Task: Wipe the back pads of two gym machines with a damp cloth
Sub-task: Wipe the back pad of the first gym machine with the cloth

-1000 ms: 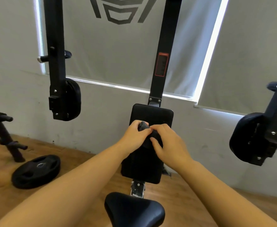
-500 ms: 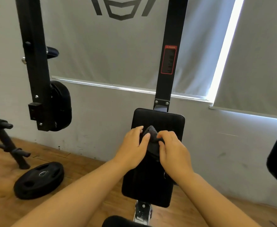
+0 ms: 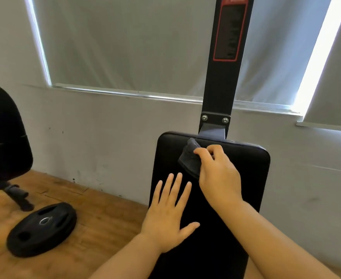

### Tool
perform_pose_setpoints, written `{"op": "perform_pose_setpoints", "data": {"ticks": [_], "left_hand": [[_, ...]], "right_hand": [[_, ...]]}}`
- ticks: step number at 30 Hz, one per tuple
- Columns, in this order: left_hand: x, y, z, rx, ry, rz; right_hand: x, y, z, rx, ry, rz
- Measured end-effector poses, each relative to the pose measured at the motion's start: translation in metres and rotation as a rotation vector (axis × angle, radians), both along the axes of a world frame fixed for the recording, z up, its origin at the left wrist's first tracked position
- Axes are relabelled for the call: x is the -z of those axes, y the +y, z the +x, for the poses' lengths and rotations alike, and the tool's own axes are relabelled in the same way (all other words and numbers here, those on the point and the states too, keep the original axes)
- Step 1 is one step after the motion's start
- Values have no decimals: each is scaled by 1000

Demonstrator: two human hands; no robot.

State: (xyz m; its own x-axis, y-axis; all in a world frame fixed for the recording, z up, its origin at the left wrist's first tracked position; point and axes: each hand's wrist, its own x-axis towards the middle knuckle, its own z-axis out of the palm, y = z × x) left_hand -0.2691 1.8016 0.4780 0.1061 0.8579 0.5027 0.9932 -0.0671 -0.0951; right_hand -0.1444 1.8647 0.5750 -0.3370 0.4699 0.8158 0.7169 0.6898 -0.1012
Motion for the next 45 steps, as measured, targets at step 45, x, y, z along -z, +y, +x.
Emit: {"op": "perform_pose_setpoints", "data": {"ticks": [45], "left_hand": [[45,55,-31,10,26,260]], "right_hand": [[24,51,27,-133,-562,490]]}}
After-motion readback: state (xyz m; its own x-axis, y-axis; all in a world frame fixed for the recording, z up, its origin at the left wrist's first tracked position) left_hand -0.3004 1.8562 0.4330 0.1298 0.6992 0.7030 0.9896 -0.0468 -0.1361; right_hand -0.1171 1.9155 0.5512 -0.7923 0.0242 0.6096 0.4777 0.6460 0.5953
